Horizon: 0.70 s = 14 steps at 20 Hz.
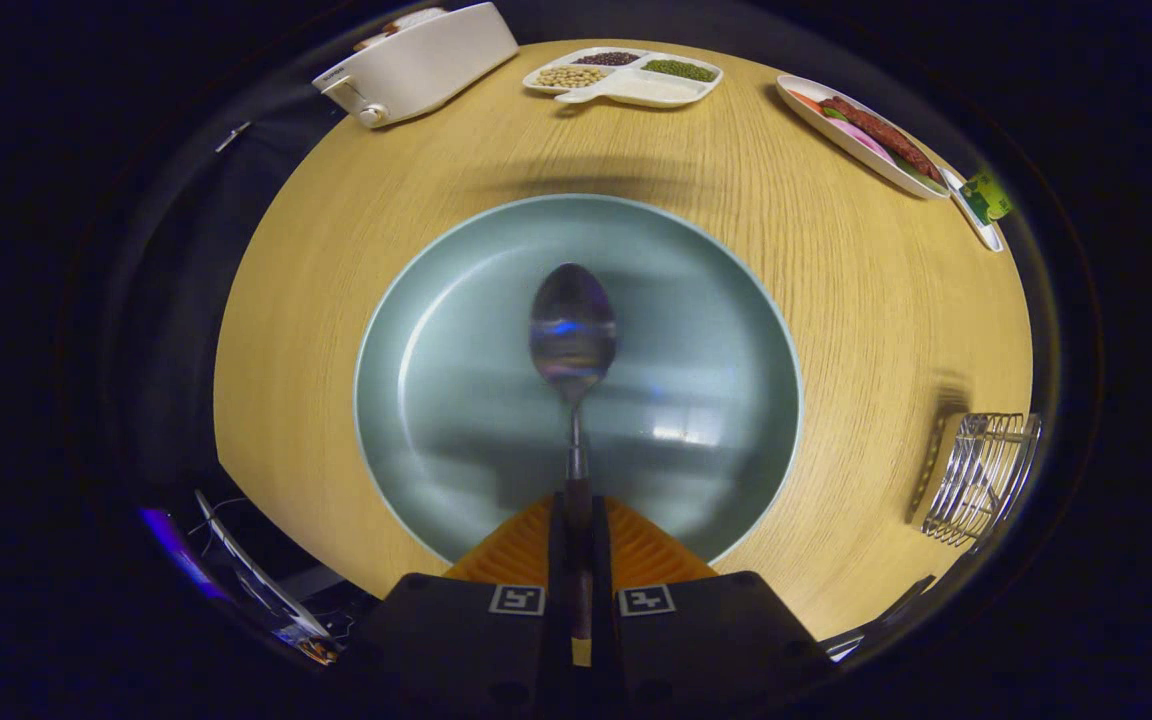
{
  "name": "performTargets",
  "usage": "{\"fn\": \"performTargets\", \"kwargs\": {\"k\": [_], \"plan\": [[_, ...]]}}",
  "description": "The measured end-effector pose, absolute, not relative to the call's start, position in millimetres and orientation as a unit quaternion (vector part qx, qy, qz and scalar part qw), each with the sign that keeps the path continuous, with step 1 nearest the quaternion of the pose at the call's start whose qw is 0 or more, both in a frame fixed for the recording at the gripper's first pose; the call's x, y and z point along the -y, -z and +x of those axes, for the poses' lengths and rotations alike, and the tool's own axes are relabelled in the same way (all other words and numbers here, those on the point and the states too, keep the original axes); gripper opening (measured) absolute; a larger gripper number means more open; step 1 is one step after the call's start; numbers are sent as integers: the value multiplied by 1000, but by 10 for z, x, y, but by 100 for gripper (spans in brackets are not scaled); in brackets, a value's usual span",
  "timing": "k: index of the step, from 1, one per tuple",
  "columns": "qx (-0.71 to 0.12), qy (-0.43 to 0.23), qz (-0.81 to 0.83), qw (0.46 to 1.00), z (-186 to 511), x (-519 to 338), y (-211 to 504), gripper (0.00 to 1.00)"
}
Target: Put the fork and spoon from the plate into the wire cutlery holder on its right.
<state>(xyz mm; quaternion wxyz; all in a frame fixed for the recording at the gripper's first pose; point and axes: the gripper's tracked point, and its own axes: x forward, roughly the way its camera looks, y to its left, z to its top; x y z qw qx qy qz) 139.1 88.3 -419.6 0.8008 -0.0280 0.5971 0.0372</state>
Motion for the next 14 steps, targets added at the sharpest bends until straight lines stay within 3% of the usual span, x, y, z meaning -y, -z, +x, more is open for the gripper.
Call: {"fn": "performTargets", "kwargs": {"k": [6,14], "plan": [[-590,-66,-13,804,1363,-948,3993,10],[-542,-129,-5,830,1192,-864,3076,9]]}}
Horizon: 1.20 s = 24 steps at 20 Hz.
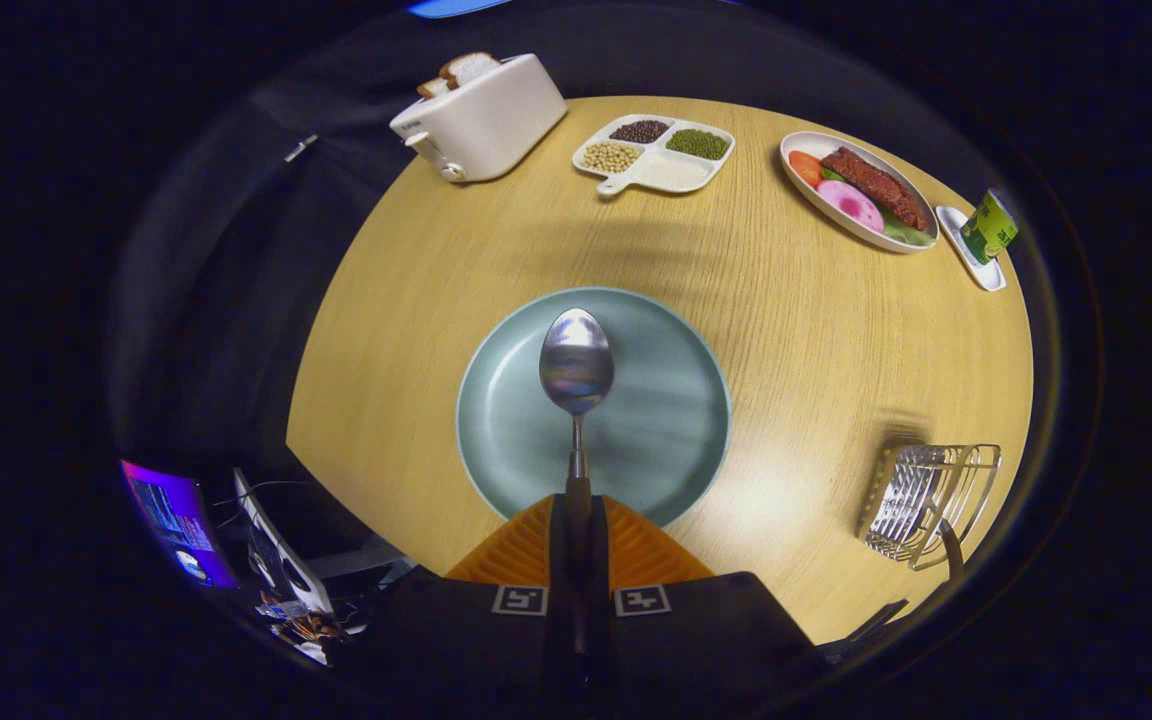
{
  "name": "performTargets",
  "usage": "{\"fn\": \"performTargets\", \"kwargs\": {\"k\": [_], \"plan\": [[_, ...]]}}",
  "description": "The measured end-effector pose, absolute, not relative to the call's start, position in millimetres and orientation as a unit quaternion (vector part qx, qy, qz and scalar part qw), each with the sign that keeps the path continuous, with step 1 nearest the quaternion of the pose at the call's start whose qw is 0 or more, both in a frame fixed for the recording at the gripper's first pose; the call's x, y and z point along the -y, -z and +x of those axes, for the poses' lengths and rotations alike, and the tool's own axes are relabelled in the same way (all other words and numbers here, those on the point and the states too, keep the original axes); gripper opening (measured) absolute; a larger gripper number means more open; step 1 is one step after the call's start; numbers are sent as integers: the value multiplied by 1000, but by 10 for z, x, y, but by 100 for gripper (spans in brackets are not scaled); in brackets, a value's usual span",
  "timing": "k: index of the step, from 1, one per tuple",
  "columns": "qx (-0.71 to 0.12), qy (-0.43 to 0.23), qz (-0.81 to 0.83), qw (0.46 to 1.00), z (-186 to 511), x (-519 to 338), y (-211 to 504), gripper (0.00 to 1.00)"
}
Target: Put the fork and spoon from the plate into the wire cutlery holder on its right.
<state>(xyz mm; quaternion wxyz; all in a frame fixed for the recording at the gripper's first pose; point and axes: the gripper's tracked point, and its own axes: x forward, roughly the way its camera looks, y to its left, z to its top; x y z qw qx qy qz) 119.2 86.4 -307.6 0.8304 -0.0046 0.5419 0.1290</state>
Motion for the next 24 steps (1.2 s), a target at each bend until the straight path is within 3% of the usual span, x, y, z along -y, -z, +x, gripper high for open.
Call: {"fn": "performTargets", "kwargs": {"k": [4,9,15,24], "plan": [[-540,-139,-2,830,988,-497,2595,9],[-546,-104,-16,831,803,362,2219,9],[-590,-56,-10,805,597,1244,2282,9],[-658,-28,-8,752,577,1633,2663,9]]}}
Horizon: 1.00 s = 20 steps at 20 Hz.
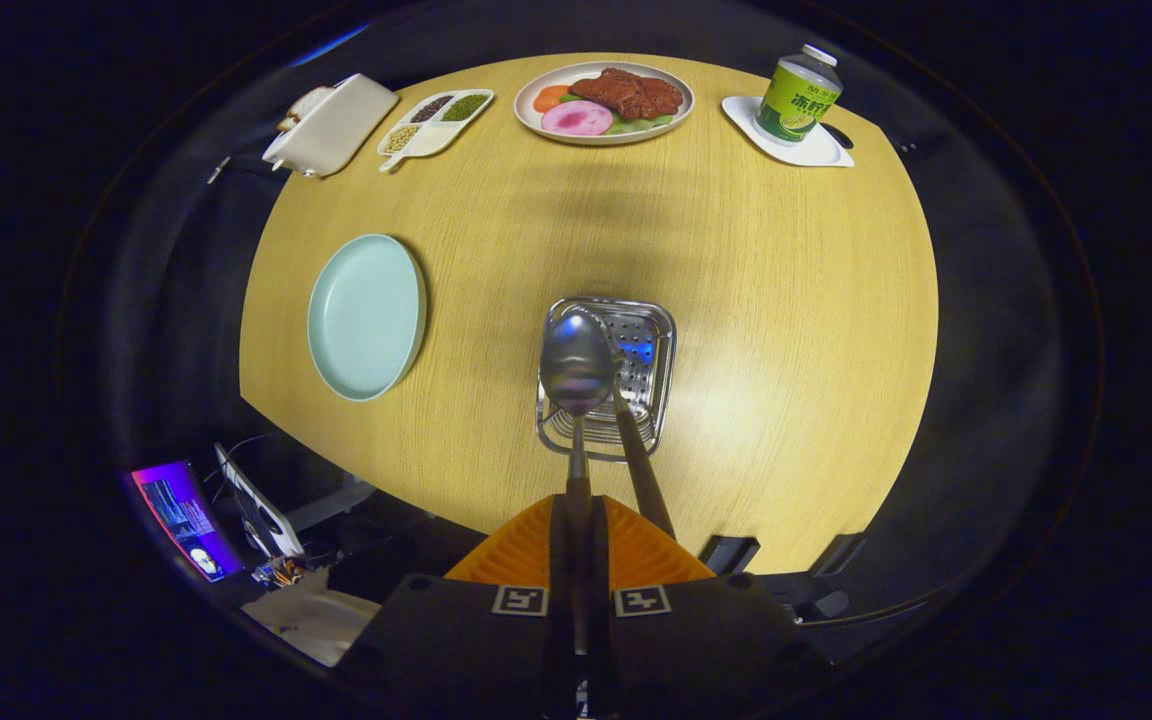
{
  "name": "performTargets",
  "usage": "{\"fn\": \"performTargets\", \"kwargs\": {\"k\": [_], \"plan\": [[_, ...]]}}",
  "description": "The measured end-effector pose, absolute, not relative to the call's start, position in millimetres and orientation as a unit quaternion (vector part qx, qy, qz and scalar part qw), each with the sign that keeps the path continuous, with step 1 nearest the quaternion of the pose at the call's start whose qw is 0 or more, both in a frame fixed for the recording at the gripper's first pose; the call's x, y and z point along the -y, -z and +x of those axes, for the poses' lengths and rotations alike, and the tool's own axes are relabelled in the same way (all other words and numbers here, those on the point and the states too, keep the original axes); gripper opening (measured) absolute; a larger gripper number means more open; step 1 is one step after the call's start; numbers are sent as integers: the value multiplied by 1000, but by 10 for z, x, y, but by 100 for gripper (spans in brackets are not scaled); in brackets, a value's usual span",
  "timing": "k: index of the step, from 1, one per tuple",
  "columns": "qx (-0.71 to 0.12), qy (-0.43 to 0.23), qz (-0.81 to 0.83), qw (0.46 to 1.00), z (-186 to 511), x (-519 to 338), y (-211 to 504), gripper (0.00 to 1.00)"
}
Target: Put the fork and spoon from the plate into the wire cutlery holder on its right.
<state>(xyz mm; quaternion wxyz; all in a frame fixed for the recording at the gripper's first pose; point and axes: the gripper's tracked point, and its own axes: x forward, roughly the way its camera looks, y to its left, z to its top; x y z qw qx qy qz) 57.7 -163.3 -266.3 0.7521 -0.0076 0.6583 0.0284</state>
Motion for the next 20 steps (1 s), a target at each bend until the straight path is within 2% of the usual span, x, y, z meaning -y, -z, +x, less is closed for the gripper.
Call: {"fn": "performTargets", "kwargs": {"k": [4,7,9,10,12,13,14,15,16,20], "plan": [[-690,-23,-19,724,577,1702,2820,10],[-687,-15,-9,727,687,1678,2863,10],[-679,-17,2,734,757,1614,2805,16],[-675,-19,2,737,761,1602,2778,15],[-660,-27,2,750,811,1552,2675,38],[-649,-31,8,760,823,1511,2611,60],[-636,-33,15,771,843,1475,2511,71],[-620,-39,30,783,869,1407,2410,98],[-602,-46,48,796,885,1325,2254,100],[-492,-50,74,866,1035,1231,1485,99]]}}
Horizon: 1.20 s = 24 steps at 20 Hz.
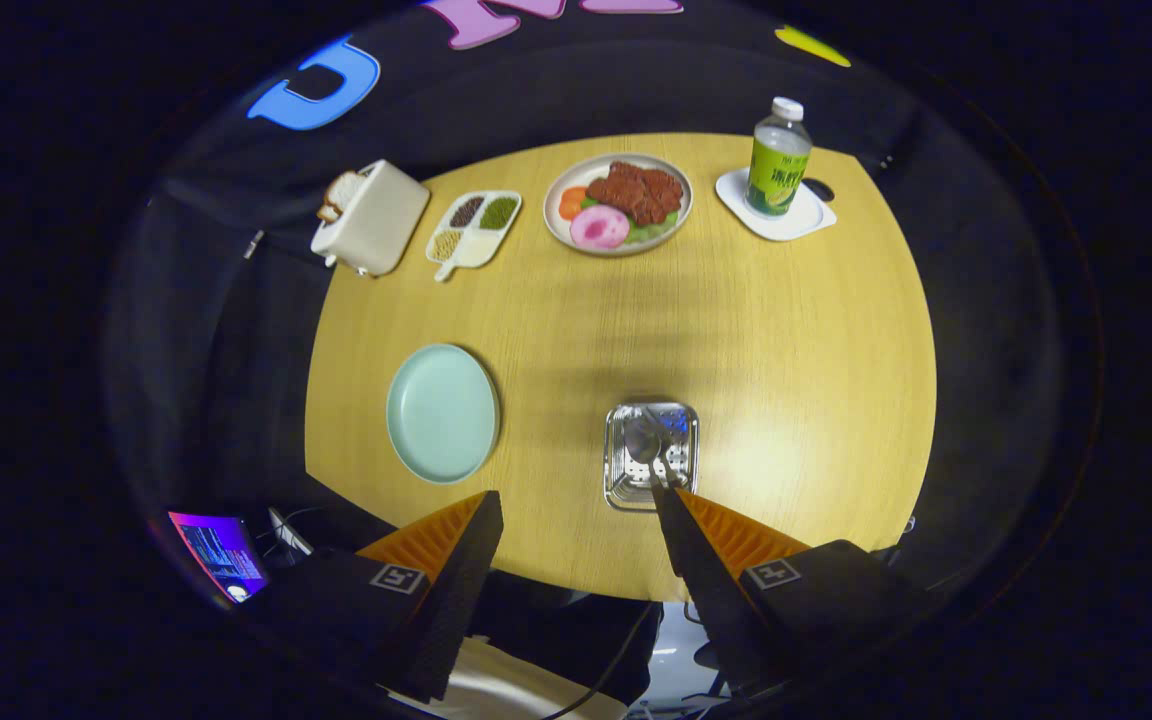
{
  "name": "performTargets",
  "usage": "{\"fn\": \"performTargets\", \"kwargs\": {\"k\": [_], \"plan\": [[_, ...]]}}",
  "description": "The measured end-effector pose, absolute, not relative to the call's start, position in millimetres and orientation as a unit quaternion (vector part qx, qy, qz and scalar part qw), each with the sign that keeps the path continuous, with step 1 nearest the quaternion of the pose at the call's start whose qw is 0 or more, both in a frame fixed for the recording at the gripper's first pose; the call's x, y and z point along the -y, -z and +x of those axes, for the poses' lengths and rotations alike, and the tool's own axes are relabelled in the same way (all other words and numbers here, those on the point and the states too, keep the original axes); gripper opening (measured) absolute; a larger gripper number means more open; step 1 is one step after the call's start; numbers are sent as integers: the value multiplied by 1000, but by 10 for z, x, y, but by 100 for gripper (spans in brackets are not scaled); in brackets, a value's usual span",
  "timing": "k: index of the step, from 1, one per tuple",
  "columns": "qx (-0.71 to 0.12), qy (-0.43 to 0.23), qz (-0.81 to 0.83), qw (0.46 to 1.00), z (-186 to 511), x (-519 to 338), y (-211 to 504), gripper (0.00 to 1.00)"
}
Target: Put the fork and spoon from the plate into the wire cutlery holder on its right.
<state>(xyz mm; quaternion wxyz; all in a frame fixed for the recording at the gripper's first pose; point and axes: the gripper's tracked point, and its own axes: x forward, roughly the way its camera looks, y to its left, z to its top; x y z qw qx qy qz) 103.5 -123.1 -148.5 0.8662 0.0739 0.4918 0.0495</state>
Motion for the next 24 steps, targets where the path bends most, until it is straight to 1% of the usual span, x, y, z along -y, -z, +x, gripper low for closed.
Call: {"fn": "performTargets", "kwargs": {"k": [4,7,9,12,14,17,19,22,24], "plan": [[-349,-50,87,932,1059,1153,476,99],[-214,-34,64,974,1000,1207,-345,99],[-135,-23,39,990,853,1229,-858,99],[-41,-11,11,999,650,1195,-1338,99],[46,2,7,999,484,1166,-1706,99],[152,35,1,988,264,1306,-1969,98],[197,28,-10,980,120,1296,-1953,98],[230,10,-33,973,14,1280,-1820,98],[208,4,-43,977,44,1286,-1578,98]]}}
